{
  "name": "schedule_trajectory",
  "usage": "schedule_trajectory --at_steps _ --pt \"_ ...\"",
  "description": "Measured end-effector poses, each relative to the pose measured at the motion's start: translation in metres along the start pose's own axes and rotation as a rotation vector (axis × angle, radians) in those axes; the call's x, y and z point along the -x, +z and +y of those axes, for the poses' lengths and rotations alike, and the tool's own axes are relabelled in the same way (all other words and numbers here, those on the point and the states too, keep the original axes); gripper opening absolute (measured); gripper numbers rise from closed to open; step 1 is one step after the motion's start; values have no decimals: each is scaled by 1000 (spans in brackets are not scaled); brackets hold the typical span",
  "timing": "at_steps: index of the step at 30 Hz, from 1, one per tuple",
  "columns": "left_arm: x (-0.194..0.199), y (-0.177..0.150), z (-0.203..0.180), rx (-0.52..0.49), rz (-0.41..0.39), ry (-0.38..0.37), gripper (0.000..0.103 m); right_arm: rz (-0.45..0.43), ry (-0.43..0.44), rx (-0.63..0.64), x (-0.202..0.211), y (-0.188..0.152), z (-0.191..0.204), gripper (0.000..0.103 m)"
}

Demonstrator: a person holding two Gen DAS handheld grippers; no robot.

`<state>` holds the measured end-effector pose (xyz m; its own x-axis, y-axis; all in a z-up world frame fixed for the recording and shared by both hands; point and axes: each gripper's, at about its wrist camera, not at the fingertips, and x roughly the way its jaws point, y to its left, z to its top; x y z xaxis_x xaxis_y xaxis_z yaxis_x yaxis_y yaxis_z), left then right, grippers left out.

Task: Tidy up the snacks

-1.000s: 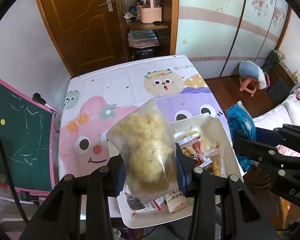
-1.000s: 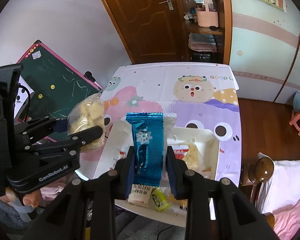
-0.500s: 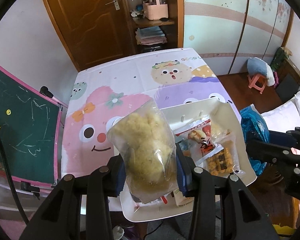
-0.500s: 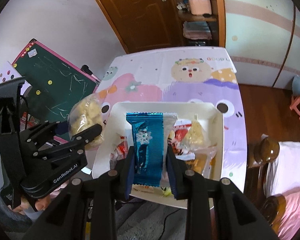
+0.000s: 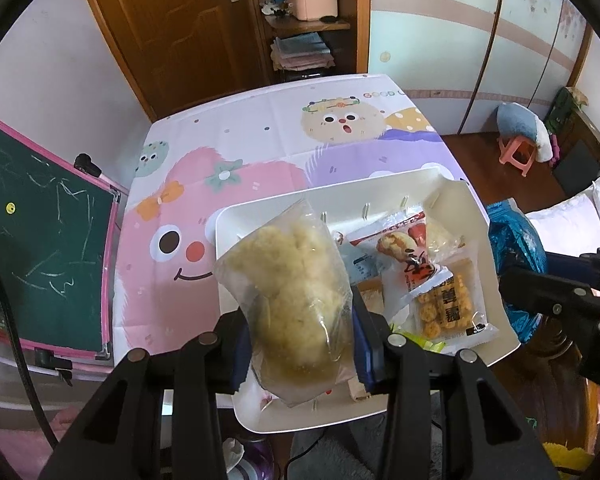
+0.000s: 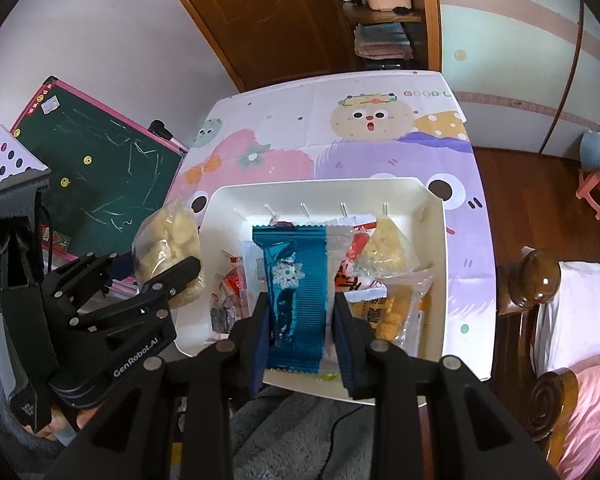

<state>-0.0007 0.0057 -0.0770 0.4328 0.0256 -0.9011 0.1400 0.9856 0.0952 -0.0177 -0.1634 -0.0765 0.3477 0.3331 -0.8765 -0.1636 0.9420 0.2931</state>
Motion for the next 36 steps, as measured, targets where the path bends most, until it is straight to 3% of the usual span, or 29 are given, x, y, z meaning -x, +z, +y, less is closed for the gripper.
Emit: schedule_trajectory --at_steps 11,14,16,17,20,22,25,36 --pt "-4 -3 7 12 14 8 43 0 -19 4 -4 1 6 30" --pt "0 -3 9 17 -4 12 63 -13 -42 8 -4 2 8 30" --pt "6 -2 11 24 -39 20 90 -13 -54 -5 -6 4 6 32" --pt "10 -2 12 28 -61 21 92 -15 -51 -14 -7 4 5 32" --pt "17 0 13 23 -91 11 94 -26 -46 -29 -8 5 4 38" --pt "17 1 13 23 -90 13 95 -37 -50 -32 -7 5 4 48" --pt "15 0 13 33 -72 13 95 -63 -50 -37 -4 5 5 52" --pt "26 -16 23 106 -69 34 95 -104 -56 -38 3 -1 11 53"
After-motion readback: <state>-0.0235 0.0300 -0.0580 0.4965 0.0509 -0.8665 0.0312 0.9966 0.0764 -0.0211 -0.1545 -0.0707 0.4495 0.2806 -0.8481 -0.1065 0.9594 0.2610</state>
